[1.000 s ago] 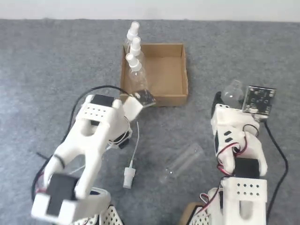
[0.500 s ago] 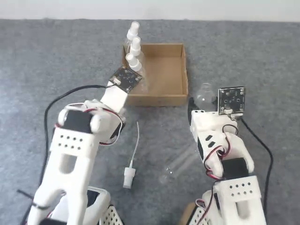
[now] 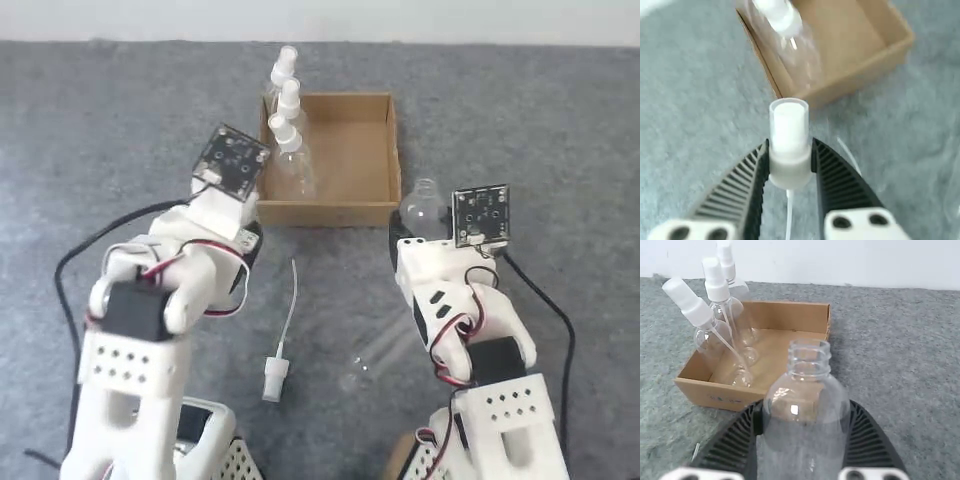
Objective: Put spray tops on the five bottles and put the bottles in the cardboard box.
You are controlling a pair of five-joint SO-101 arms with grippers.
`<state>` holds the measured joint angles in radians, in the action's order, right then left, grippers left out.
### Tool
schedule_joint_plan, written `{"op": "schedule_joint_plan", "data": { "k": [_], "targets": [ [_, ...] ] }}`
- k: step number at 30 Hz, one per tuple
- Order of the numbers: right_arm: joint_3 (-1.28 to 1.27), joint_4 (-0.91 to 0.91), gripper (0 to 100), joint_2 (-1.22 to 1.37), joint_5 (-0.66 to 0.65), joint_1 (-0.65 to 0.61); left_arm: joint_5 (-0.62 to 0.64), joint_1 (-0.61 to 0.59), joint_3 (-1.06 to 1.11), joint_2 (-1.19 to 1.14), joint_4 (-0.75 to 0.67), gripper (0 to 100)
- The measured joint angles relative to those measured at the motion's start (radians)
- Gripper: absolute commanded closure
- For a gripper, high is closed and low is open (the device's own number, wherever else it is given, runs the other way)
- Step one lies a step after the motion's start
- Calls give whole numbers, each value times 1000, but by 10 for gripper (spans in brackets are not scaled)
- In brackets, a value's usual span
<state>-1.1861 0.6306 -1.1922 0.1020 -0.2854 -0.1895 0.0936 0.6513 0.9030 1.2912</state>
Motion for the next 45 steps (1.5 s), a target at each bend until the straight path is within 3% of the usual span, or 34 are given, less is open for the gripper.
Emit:
{"op": "schedule_joint_plan", "data": {
  "k": [10,16,22,30,39,45],
  "targets": [
    [-2,0,919,-14,0,0,133,0,0,133,-91,977],
    [-6,91,919,-176,0,0,198,0,0,230,-141,977],
    [-147,38,919,-330,-17,2,212,0,25,330,-180,977],
    [-261,-9,919,-480,-124,-106,261,0,155,525,-295,978],
    [-334,-14,914,-600,-138,-195,356,0,209,628,-377,978],
    [-407,-112,914,-601,-138,-229,408,0,209,660,-390,978]
  ]
}}
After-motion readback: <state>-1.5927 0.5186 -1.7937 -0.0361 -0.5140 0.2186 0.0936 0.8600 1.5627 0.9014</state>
